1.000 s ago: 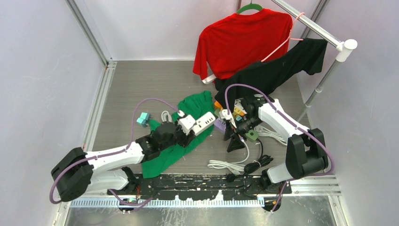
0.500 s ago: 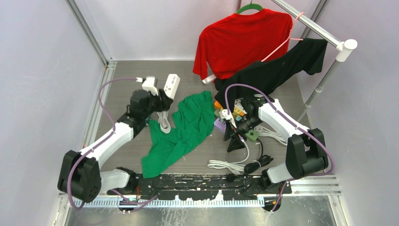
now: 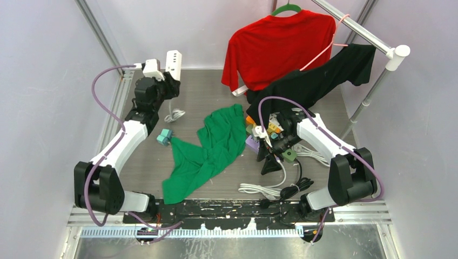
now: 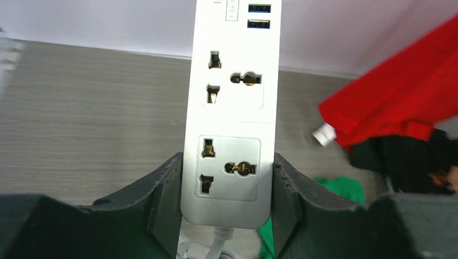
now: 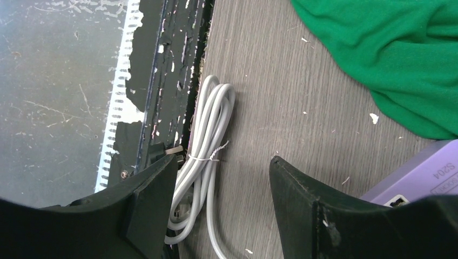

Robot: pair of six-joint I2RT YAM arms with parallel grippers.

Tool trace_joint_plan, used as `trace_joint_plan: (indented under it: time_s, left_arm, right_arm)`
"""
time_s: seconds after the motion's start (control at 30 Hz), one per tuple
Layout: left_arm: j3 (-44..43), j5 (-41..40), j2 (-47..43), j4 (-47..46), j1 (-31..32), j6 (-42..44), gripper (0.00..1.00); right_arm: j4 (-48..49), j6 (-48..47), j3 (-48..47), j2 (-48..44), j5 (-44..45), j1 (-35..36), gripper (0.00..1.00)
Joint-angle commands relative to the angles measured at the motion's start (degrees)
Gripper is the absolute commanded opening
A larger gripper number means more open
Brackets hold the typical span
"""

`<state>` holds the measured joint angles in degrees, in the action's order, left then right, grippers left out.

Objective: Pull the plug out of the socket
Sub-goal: Place the socket at the center of the board.

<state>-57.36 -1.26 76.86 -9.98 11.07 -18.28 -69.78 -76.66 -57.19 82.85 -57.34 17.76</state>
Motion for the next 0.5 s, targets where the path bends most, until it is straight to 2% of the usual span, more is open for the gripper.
trace_joint_plan:
  time_s: [0.0, 0.17, 0.33, 0.47]
  left_arm:
    - [-6.5, -13.9, 3.1, -3.5, -1.7, 5.3, 0.00]
    - [-8.7, -30.5, 8.8, 3.0, -3.1, -0.8, 0.00]
    - [-11.2, -36.5, 14.7, 7.6, -4.2, -3.0, 0.00]
    - [-14.2, -33.9, 20.2, 12.3, -6.4, -7.0, 0.02]
  right_arm:
    - [-1.5, -1.8, -0.5, -2.4, -1.7, -0.4, 0.68]
    - [-1.6, -1.8, -0.4, -2.9, -1.6, -0.4, 0.68]
    - [-1.6, -1.9, -0.3, -2.8, -1.6, -0.4, 0.68]
    - [-1.6, -2.0, -0.3, -2.7, -1.5, -0.4, 0.68]
